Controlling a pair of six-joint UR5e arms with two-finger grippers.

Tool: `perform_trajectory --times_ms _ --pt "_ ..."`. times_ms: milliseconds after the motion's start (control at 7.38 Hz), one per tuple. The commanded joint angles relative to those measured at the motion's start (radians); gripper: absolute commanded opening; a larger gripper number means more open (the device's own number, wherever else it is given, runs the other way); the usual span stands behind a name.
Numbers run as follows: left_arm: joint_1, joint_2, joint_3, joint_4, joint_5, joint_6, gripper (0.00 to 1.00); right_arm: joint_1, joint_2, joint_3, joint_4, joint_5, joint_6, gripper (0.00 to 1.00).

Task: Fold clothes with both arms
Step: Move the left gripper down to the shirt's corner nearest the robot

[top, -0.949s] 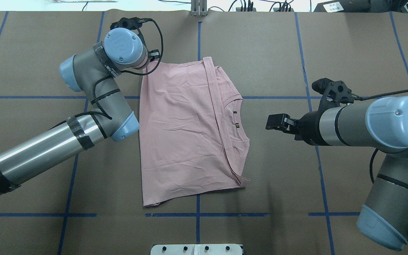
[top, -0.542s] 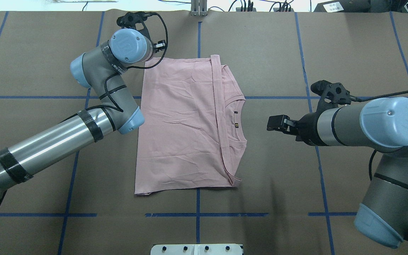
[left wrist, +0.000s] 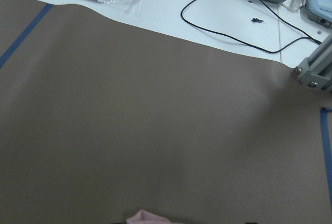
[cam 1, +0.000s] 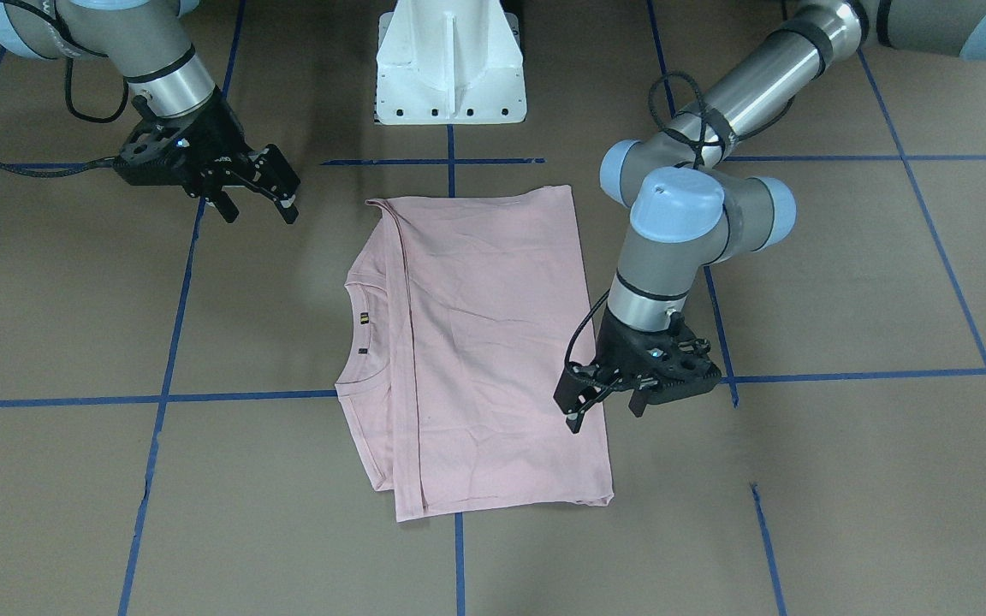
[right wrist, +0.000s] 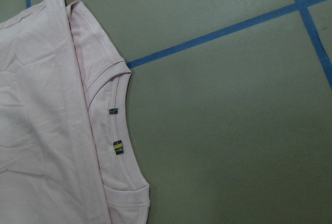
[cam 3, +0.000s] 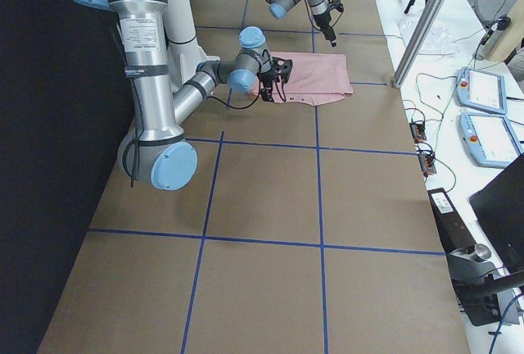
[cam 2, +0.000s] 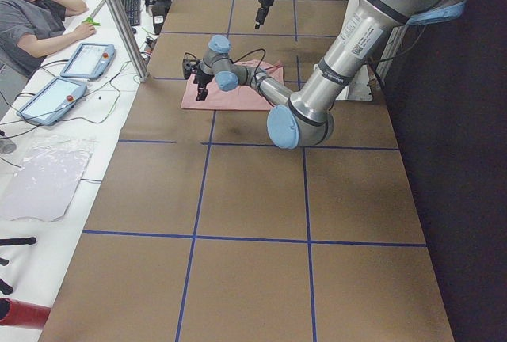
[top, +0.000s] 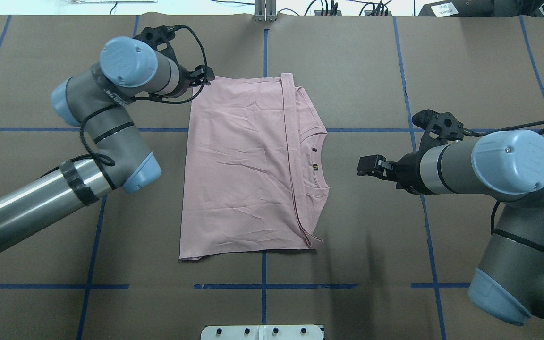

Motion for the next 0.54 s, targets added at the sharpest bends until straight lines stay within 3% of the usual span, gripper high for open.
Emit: perform_trajectory --times_ms 0,136,407 --pt "0.064 0.152 -0.327 0.22 -0.062 -0.177 1.0 -0.001 0.0 -0.004 0.0 0.005 -0.007 1.0" --pt "0.154 0.204 -0.431 0.303 -0.05 -0.306 1.0 -0.002 0.0 -0.004 0.0 0.007 -0.007 1.0" --pt "0.333 0.232 -0.484 0.411 0.034 -0.513 1.0 -0.002 0.002 -0.003 0.0 0.011 -0.007 1.0"
